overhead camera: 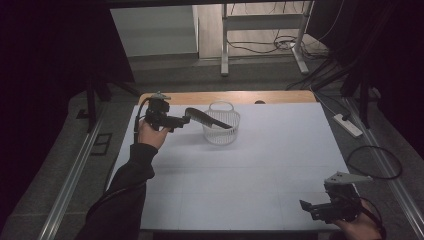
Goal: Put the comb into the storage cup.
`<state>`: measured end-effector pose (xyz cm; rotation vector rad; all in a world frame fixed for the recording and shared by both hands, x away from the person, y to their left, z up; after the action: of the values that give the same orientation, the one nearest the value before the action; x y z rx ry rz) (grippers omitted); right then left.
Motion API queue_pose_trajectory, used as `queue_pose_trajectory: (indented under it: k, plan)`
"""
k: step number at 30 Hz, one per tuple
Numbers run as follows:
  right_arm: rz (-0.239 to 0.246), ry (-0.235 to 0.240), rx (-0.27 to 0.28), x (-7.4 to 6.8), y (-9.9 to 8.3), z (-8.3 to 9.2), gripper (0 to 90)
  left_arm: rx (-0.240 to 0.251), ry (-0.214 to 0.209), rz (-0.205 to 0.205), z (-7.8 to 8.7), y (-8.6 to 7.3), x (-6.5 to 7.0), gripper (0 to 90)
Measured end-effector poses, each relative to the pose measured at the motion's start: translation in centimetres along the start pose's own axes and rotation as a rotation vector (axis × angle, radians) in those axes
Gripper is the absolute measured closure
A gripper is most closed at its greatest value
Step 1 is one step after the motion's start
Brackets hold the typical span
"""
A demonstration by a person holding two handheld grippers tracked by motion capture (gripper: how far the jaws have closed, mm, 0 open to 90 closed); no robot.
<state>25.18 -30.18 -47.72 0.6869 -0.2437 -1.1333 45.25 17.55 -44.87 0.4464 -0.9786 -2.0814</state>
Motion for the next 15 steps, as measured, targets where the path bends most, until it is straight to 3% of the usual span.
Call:
queue_pose_trajectory:
  k: [15]
  plan:
    - [0.003, -0.004, -0.001, 0.0, 0.0, 0.0, 0.0, 0.023, -0.01, 0.004, 1.4, -1.0, 0.5, 0.0]
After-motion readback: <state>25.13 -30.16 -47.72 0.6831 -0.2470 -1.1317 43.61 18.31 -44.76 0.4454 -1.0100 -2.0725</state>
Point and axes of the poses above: each handheld gripper's, and its own axes: z roughly backward along the jaws, y roughly out of its top, x roughly to its right, the point moved 4 cm from there along -z, roughly forward along the jaws, and after that the axes turned 10 degrees about -z, right-handed, at the moved point
